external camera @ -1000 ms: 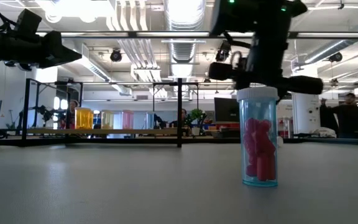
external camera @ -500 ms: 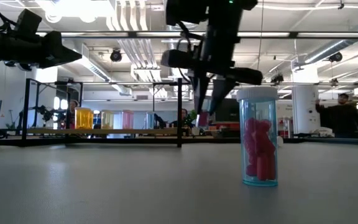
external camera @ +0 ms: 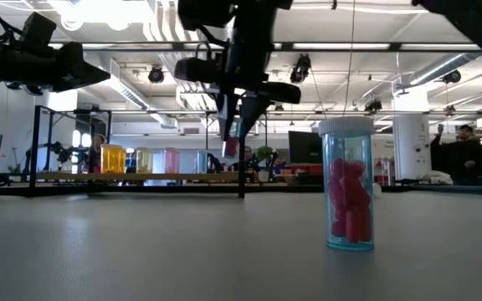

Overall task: Pick and place medicine bottles onto shelf by color
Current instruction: Move the top blue pill bottle to the middle of the table

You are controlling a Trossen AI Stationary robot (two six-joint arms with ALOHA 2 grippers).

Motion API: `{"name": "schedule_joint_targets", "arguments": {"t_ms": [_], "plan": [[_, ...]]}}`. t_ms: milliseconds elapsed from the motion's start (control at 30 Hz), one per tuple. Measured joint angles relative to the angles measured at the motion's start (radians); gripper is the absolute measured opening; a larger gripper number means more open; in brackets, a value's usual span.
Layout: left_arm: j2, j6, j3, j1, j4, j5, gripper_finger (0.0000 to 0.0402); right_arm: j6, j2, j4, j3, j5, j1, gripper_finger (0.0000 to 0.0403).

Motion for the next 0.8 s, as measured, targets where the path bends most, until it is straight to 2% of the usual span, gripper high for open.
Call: {"name": "schedule_joint_targets", "arguments": {"t_ms": [233, 400, 633, 800], "plan": [[0.000, 0.000, 0.000, 0.000, 0.002, 0.000, 0.0173, -0.055, 0.150, -0.191, 0.304, -0.015, -0.020, 0.0100], [0.000, 0.000, 0.000, 0.000, 0.002, 0.000, 0.0173, -0.092, 0.126, -0.150, 0.272, -0.020, -0.027, 0.0106], [0.000, 0.000, 0.000, 0.000, 0.001, 0.000, 0.0173, -0.042, 0.104, -0.175, 0.293, -0.017, -0.026, 0.0107], [0.001, 0.000, 0.000, 0.000, 0.000, 0.000, 0.0173, -0.216, 0.097, -0.152, 0.310, -0.014, -0.025, 0.0110]]}}
